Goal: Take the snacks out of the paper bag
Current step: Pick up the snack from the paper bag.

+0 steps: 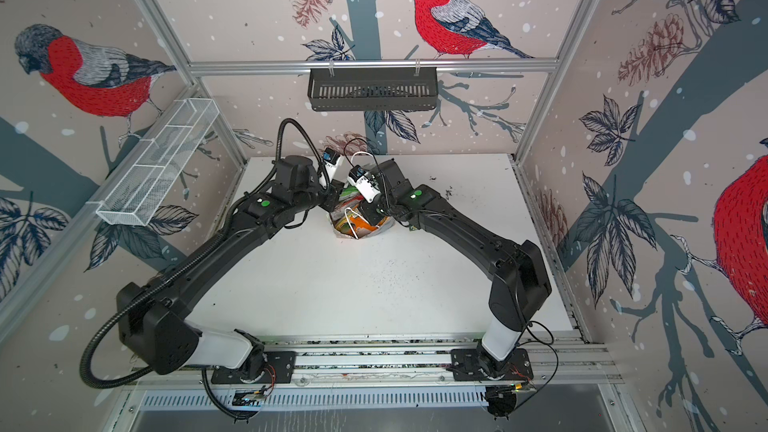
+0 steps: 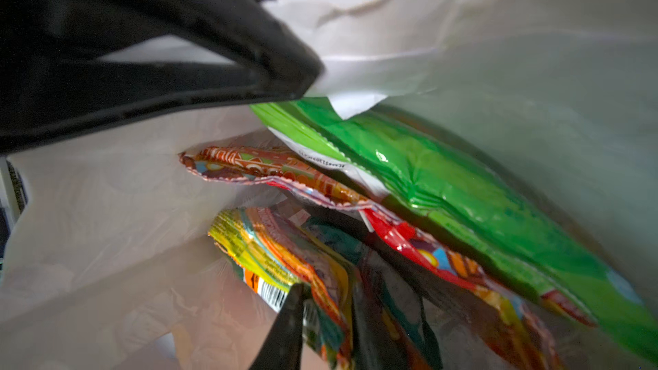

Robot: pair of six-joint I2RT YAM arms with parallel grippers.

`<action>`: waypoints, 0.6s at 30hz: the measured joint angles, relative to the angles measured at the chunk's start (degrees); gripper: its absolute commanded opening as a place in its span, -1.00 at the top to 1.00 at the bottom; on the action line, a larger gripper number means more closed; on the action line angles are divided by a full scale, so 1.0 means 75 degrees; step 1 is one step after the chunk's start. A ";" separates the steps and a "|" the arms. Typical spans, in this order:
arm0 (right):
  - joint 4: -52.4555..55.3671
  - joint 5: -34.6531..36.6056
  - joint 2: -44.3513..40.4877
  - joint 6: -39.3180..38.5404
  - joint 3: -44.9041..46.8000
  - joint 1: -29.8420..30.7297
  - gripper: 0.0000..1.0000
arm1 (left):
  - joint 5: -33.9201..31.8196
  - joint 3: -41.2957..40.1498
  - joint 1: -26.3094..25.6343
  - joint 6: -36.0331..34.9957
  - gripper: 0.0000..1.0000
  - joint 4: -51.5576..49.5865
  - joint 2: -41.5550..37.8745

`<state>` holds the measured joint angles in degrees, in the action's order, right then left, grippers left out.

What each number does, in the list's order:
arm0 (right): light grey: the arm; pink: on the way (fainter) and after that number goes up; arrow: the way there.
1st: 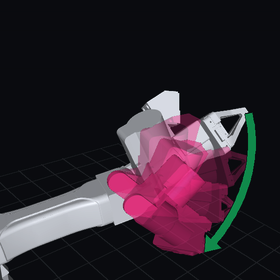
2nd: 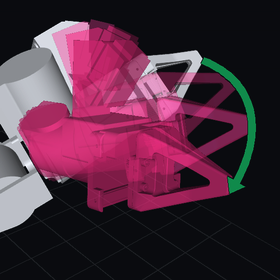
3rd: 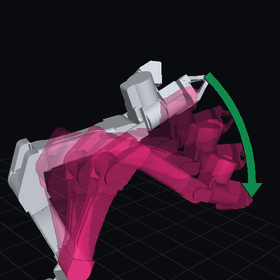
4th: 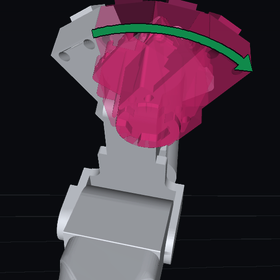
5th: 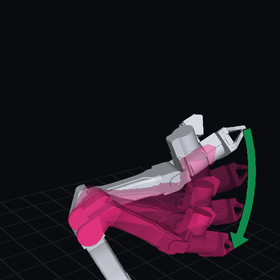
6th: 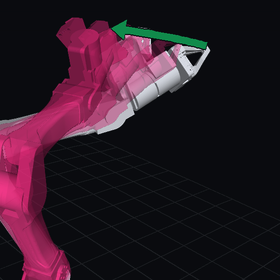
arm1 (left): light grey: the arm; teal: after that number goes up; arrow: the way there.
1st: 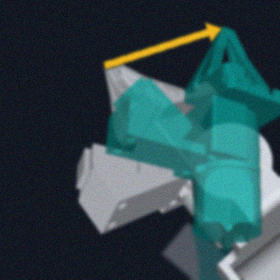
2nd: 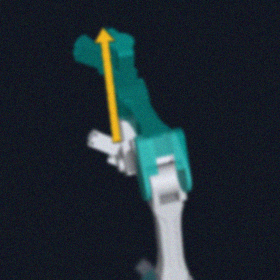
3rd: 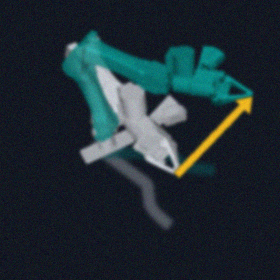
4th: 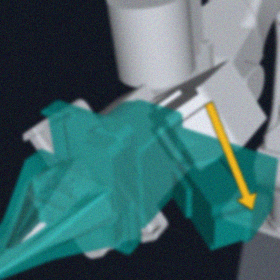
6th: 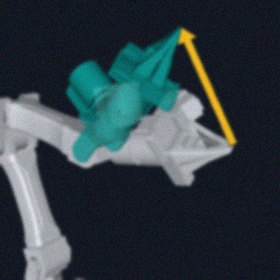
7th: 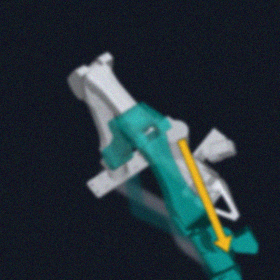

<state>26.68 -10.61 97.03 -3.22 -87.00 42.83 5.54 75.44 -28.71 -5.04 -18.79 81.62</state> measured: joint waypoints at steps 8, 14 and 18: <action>0.0187 -0.0020 -0.0236 -0.0085 0.0131 0.0012 1.00 | -0.0090 -0.0125 0.0000 -0.0117 1.00 0.0184 -0.0015; -0.0204 0.0079 -0.0801 -0.0055 0.0667 0.0009 1.00 | -0.0134 -0.0125 0.0000 -0.0119 1.00 0.0239 0.0041; -0.1067 0.0221 -0.1524 0.0233 0.1346 -0.0017 1.00 | -0.0140 -0.0128 0.0000 -0.0122 1.00 0.0271 0.0047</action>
<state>18.68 -8.95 85.60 -1.48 -76.90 42.70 4.49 74.48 -28.71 -5.96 -16.75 81.97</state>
